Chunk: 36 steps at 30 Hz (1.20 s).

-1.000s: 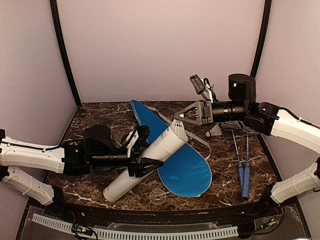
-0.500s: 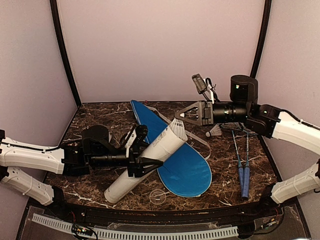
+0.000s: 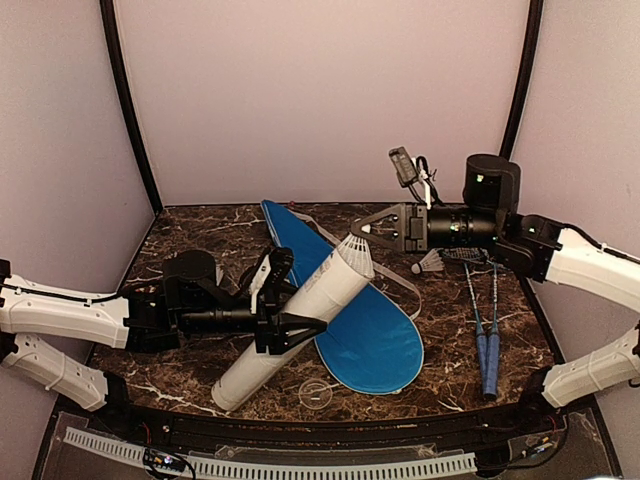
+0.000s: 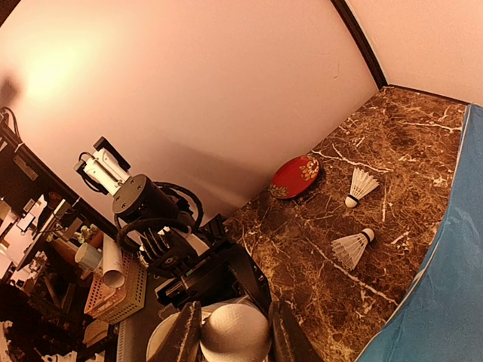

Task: Pack up the badminton gear
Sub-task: Place the shuttlecock in the shuttle tube, then press the shuttlecock into the shuttle tube.

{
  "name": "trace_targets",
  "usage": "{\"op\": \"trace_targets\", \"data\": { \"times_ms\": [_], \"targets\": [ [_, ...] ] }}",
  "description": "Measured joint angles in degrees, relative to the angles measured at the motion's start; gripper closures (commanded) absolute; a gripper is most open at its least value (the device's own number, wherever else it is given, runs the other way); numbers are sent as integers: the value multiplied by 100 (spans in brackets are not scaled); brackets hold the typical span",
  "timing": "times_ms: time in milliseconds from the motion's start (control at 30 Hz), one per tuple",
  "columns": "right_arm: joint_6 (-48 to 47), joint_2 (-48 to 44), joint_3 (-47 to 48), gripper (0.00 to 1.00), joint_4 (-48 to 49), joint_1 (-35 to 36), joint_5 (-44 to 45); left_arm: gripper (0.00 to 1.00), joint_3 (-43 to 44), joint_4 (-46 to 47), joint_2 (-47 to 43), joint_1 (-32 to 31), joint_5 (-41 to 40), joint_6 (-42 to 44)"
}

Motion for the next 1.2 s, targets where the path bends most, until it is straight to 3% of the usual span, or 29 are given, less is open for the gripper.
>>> {"op": "trace_targets", "data": {
  "times_ms": [467,633,833,1000,1133,1200],
  "targets": [
    [2,-109,-280,79,367,168,358,36,0,37,11,-20,-275,-168],
    [9,-114,-330,73,391,376,542,36,2,256,105,-48,-372,-205],
    [20,-232,-420,33,291,446,647,36,2,402,133,-57,-457,-219],
    [11,-433,-428,18,105,457,767,36,2,415,138,-57,-455,-214],
    [33,-531,-374,26,2,446,848,36,-9,426,136,-61,-452,-201],
    [37,-531,-299,44,-105,413,925,36,-9,433,136,-68,-450,-199]
  ]
}}
